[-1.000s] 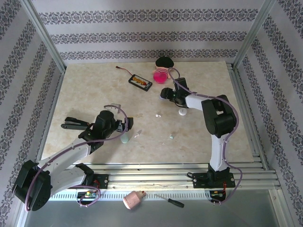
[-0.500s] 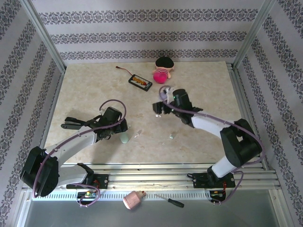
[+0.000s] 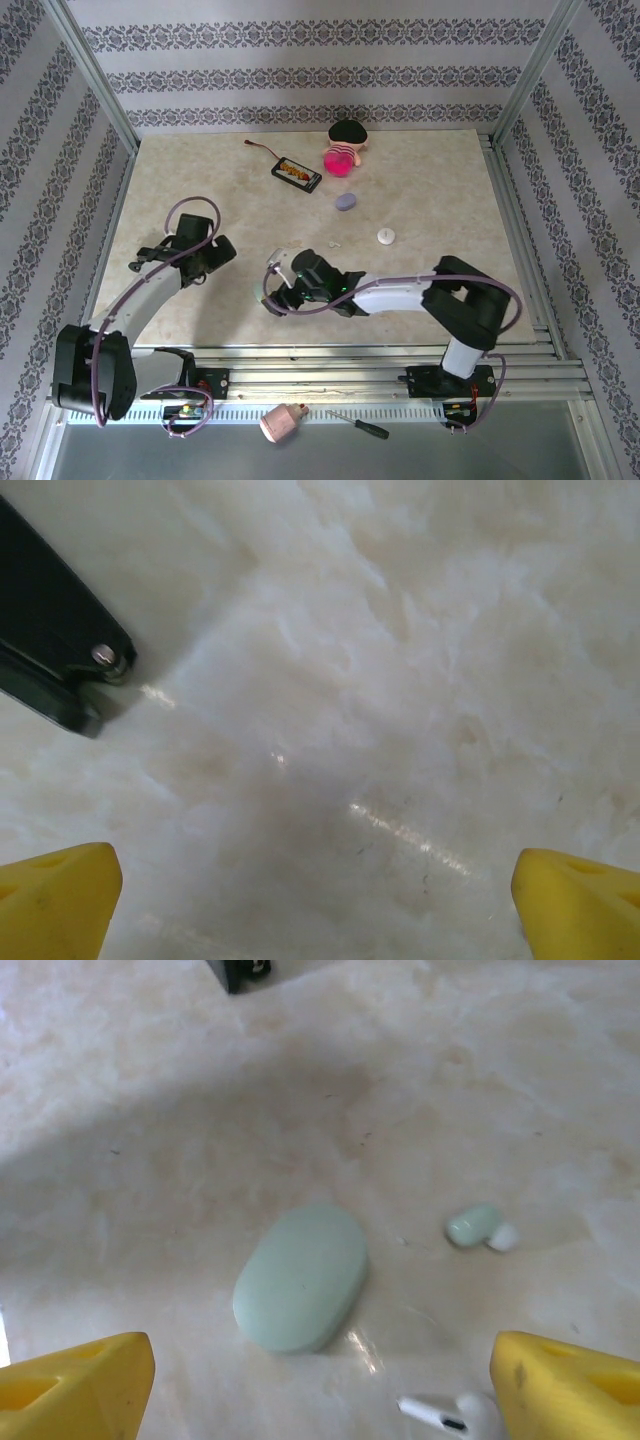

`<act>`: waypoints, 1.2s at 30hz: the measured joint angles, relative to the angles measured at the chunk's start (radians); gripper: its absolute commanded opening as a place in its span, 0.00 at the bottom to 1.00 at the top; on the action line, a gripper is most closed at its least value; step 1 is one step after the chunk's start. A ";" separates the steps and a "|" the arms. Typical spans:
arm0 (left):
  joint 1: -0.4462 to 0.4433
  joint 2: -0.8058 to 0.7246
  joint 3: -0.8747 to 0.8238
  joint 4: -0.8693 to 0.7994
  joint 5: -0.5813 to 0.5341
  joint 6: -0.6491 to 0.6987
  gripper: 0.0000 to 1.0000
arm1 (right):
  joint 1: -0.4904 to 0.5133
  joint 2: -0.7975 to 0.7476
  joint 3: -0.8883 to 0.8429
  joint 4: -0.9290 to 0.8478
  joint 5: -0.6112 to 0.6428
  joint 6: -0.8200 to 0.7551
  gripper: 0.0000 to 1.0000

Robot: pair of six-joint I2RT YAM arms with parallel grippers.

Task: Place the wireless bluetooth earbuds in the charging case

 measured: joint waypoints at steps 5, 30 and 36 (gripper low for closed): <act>0.055 -0.064 0.000 0.000 0.016 0.013 0.99 | 0.020 0.058 0.106 -0.058 0.037 -0.033 0.81; 0.105 -0.082 -0.004 -0.001 0.024 0.048 0.99 | 0.019 0.278 0.442 -0.498 0.037 -0.147 0.63; 0.105 -0.082 -0.004 -0.001 0.024 0.063 0.99 | 0.005 0.278 0.442 -0.525 0.021 -0.158 0.50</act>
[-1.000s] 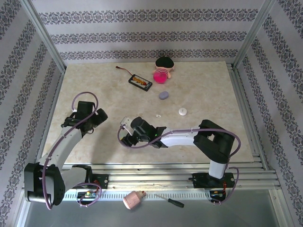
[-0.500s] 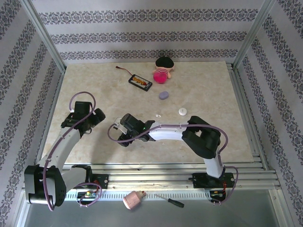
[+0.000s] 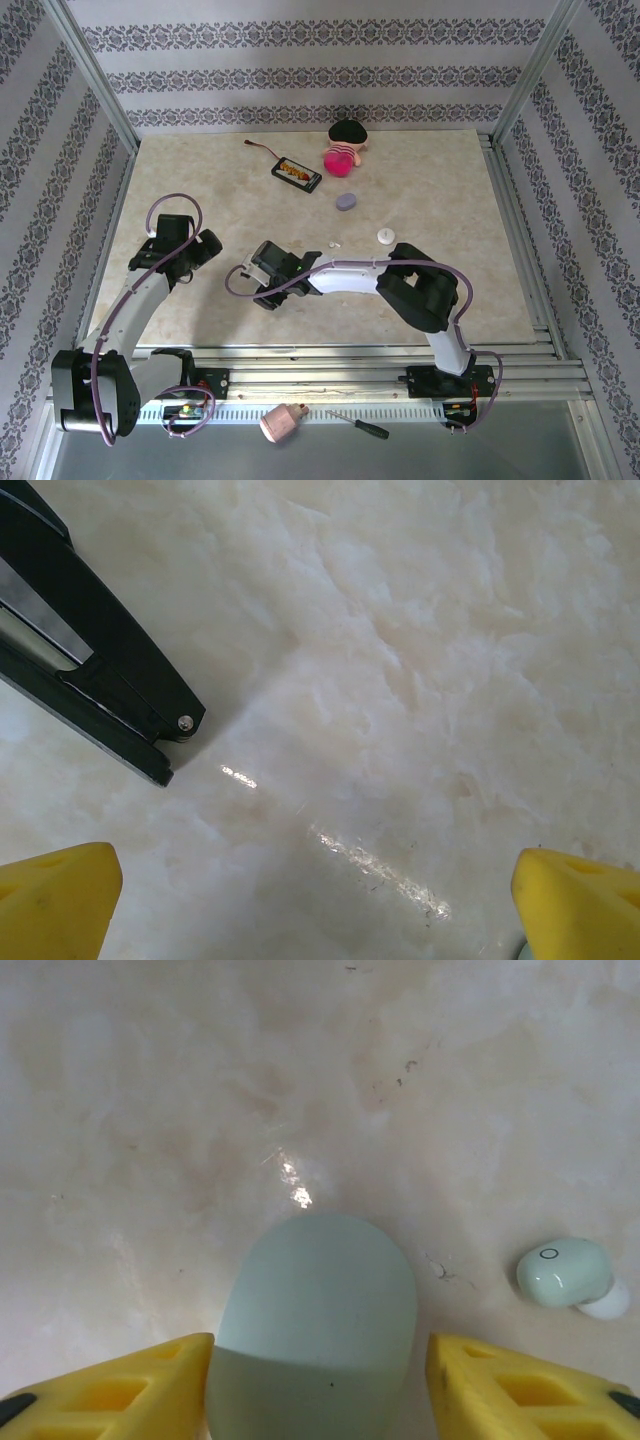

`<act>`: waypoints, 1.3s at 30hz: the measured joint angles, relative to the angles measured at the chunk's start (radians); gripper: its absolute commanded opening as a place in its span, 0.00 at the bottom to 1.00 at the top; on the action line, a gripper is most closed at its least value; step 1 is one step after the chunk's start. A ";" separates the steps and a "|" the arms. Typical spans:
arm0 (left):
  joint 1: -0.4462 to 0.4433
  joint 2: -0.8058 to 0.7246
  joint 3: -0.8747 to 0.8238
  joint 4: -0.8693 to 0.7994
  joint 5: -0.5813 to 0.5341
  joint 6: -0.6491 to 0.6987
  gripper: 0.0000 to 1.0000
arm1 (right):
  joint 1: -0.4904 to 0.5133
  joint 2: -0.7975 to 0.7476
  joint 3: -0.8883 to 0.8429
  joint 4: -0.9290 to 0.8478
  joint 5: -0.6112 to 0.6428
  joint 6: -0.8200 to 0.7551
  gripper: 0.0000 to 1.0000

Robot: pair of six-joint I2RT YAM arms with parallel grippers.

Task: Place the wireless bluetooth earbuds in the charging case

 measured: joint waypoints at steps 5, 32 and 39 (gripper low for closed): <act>0.000 0.000 0.000 0.000 0.000 0.013 0.99 | -0.020 0.000 0.000 0.003 -0.035 -0.003 0.41; -0.169 -0.130 -0.180 0.580 0.292 0.490 0.99 | -0.372 -0.413 -0.147 -0.058 -0.280 -0.203 0.29; -0.228 -0.040 -0.275 0.945 0.616 0.635 0.99 | -0.404 -0.526 -0.148 -0.195 -0.377 -0.264 0.27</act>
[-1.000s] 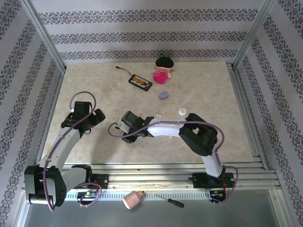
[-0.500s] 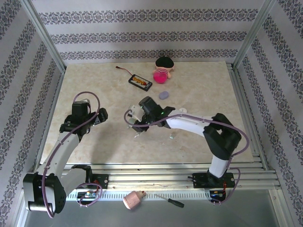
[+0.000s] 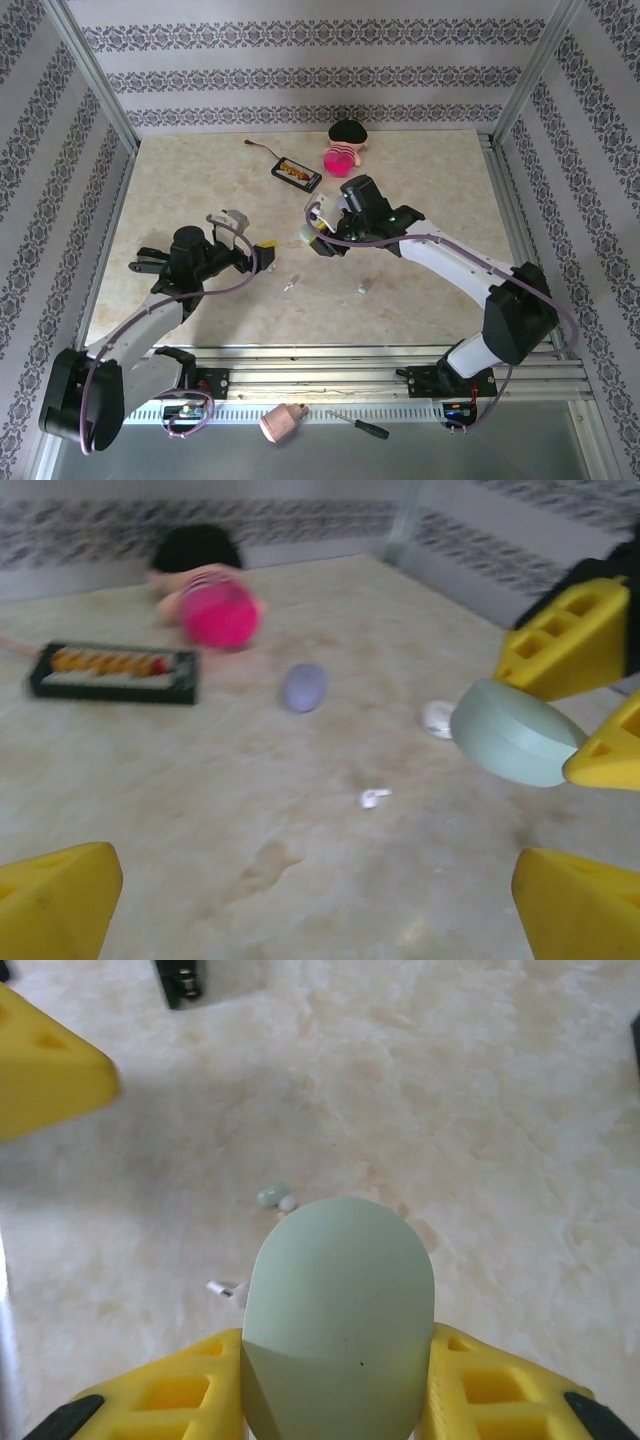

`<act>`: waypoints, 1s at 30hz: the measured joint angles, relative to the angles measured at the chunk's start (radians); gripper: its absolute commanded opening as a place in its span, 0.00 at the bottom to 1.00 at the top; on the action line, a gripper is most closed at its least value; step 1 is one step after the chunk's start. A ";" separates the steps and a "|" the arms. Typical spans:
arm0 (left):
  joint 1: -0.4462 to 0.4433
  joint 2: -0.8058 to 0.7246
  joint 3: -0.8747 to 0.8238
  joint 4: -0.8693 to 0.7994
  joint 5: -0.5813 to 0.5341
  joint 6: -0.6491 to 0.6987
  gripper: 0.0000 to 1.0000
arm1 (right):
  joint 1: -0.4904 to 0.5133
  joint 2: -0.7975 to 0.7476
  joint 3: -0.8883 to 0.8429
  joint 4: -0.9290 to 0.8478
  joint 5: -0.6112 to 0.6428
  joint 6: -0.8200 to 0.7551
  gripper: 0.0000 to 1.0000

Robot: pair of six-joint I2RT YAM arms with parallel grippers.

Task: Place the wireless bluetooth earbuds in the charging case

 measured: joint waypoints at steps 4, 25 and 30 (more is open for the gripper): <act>-0.043 0.066 0.000 0.098 0.178 0.039 0.99 | 0.000 -0.044 0.002 -0.077 -0.077 -0.048 0.26; -0.176 0.105 0.076 0.047 0.514 0.170 0.61 | 0.040 -0.055 0.081 -0.271 -0.307 -0.180 0.22; -0.180 0.106 0.086 0.024 0.520 0.181 0.52 | 0.040 -0.071 0.081 -0.275 -0.320 -0.188 0.22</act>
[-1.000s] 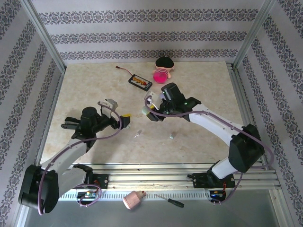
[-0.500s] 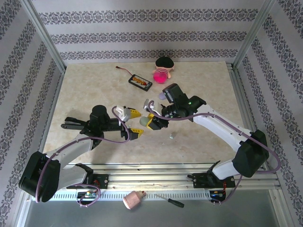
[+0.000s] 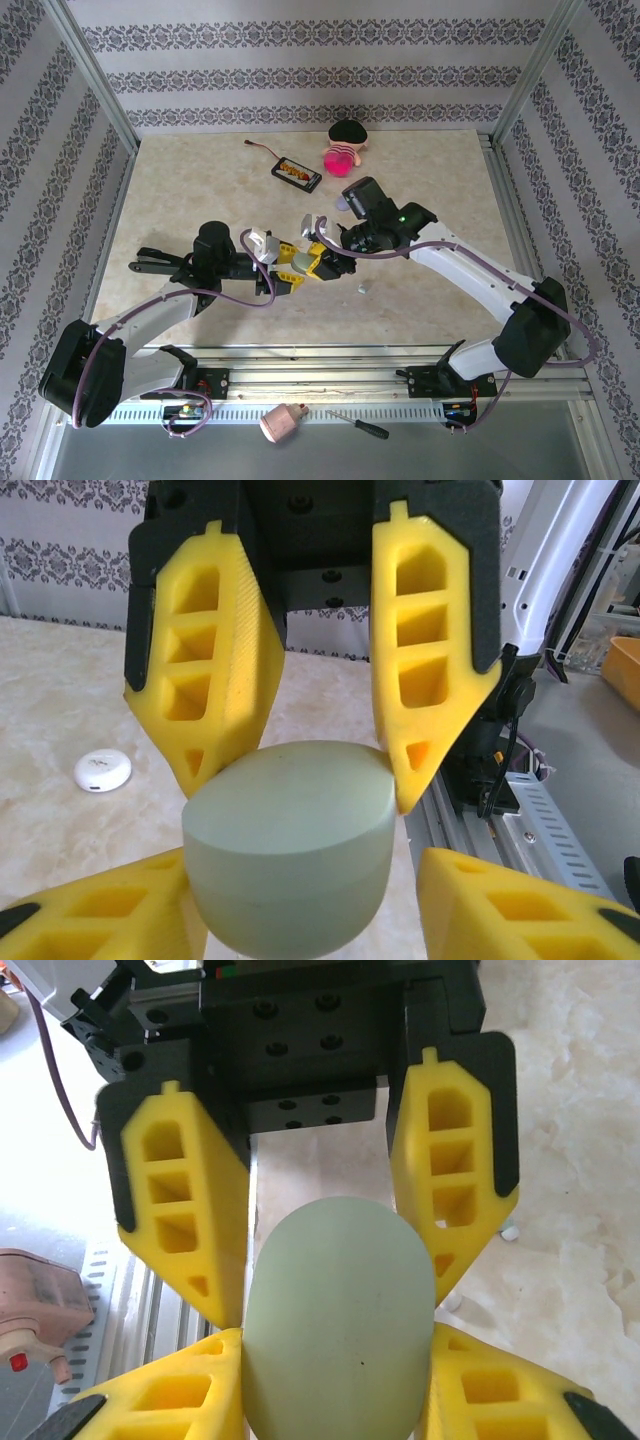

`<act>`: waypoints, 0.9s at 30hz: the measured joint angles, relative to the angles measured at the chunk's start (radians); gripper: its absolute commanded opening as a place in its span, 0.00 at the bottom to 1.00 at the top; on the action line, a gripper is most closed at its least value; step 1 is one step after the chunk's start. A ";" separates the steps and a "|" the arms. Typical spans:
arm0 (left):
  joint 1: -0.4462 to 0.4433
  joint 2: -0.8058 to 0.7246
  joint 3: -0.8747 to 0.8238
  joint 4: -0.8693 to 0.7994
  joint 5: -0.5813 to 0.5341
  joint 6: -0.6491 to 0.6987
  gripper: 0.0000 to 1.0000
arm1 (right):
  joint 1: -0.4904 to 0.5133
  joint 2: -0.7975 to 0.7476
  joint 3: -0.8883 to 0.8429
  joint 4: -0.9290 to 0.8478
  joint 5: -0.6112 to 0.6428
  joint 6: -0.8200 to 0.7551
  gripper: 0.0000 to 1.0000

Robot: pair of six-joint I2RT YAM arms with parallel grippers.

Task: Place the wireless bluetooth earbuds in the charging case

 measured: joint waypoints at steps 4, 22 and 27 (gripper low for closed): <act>0.000 0.000 0.017 -0.012 0.003 0.006 0.49 | 0.000 -0.005 0.000 0.000 -0.007 -0.009 0.21; -0.001 0.000 0.024 -0.028 0.010 0.009 0.32 | 0.000 -0.006 0.000 -0.011 -0.014 -0.018 0.24; -0.002 0.000 0.024 -0.027 0.007 0.021 0.28 | 0.000 -0.008 0.000 -0.008 -0.005 -0.014 0.43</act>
